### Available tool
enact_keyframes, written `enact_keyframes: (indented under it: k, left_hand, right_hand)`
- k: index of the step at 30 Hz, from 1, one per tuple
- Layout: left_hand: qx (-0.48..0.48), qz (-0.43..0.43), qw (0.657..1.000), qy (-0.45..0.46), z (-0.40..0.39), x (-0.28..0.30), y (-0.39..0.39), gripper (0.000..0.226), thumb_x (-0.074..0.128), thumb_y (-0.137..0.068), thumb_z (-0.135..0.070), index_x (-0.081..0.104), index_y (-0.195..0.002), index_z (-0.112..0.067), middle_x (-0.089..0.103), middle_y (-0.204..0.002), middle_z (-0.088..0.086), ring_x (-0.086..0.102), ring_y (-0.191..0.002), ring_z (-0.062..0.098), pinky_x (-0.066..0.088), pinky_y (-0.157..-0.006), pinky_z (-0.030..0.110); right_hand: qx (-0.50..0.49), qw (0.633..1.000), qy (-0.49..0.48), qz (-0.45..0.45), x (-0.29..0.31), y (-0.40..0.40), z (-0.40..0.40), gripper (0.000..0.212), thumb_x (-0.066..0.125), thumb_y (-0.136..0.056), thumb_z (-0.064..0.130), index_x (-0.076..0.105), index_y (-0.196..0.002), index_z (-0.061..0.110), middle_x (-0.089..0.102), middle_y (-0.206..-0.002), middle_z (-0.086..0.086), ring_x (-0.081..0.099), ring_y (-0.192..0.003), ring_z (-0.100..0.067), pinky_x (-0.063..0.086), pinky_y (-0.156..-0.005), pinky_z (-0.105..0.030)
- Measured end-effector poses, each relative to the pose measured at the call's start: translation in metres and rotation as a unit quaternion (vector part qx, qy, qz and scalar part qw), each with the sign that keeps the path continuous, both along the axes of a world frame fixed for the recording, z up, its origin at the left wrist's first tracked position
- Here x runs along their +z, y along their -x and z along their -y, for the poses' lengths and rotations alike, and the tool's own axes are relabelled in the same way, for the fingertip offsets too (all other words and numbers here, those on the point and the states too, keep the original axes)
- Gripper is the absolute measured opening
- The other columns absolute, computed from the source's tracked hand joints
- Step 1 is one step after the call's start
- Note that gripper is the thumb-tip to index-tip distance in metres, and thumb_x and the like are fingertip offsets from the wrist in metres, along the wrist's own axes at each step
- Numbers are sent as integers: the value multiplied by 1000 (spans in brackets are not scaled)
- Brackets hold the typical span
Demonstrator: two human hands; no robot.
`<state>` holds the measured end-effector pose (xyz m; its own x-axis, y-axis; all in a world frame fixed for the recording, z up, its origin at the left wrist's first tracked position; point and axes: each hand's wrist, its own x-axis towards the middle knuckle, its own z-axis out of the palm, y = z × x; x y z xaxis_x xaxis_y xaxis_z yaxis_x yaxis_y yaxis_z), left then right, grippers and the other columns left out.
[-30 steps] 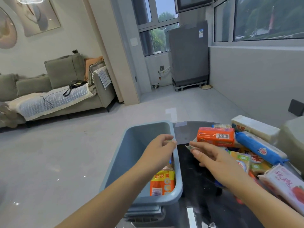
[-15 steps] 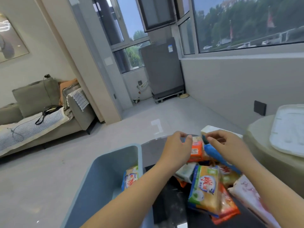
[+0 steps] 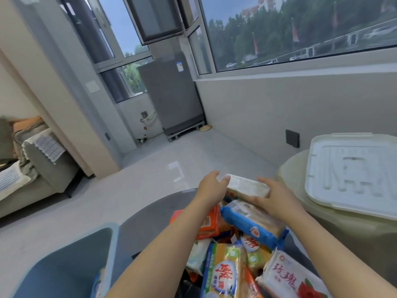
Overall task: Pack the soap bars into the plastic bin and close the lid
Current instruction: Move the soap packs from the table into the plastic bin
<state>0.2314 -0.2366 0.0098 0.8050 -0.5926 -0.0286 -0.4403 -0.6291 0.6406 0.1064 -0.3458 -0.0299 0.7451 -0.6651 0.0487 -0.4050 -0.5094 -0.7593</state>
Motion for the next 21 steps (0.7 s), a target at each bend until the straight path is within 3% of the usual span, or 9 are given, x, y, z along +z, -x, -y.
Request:
enact_keyframes:
  k: [2, 6, 8, 10, 12, 16, 19, 21]
  left_hand:
    - [3, -10, 999, -45, 12, -5, -8, 60, 43, -95, -42, 35, -142, -6, 39, -149, 13, 38, -135, 28, 31, -109, 37]
    - [2, -26, 997, -70, 21, -12, -15, 53, 49, -92, -40, 54, -125, 1, 59, -128, 19, 54, -117, 32, 43, -100, 40]
    - [6, -38, 998, -43, 19, -11, -18, 48, 53, -90, -40, 58, -121, -3, 62, -124, 12, 57, -113, 27, 45, -99, 40]
    - [5, -47, 999, -12, 15, -9, -18, 38, 55, -88, -40, 62, -111, -10, 64, -112, 5, 58, -99, 19, 49, -89, 35]
    - [5, -59, 998, 17, 12, -7, -16, 44, 59, -87, -38, 61, -120, -9, 65, -106, 0, 58, -91, 13, 47, -77, 26]
    - [32, -87, 990, 102, 9, 3, -8, 54, 64, -85, -34, 53, -131, -8, 61, -124, 5, 59, -107, 18, 49, -86, 26]
    - [60, -116, 969, 207, 7, 21, 7, 47, 67, -84, -28, 55, -125, -9, 63, -103, -3, 58, -83, 5, 47, -67, 18]
    - [81, -122, 958, 245, 2, 33, 16, 44, 67, -83, -27, 55, -122, -12, 60, -93, -6, 59, -82, 8, 52, -71, 24]
  right_hand:
    - [5, 999, -31, -2, -3, 0, 4, 72, 67, -74, 49, 43, -133, 17, 58, -124, -5, 57, -101, -20, 43, -76, -27]
    - [26, 999, -28, -13, -7, -2, 12, 52, 73, -69, 45, 53, -109, 19, 59, -91, 6, 55, -80, -11, 43, -62, -24]
    - [29, 999, -26, -6, -8, -2, 14, 46, 74, -68, 43, 54, -103, 21, 58, -86, 8, 55, -78, -10, 45, -61, -24]
    - [25, 999, -21, 13, -8, 0, 15, 42, 73, -68, 45, 57, -99, 21, 60, -82, 8, 56, -75, -9, 48, -61, -25]
    - [21, 999, -16, 28, -6, 2, 16, 40, 72, -70, 41, 60, -101, 19, 59, -79, 9, 54, -72, -6, 44, -56, -21]
    - [11, 997, -7, 78, 3, 10, 18, 41, 74, -71, 36, 62, -106, 20, 63, -83, 8, 57, -74, -6, 47, -58, -19]
    - [17, 992, 18, 125, 19, 16, 12, 48, 74, -71, 40, 60, -112, 21, 63, -92, 7, 57, -80, -5, 46, -58, -15]
    - [18, 987, 44, 157, 32, 20, 1, 48, 73, -70, 41, 60, -111, 21, 61, -90, 10, 54, -76, -1, 41, -55, -11]
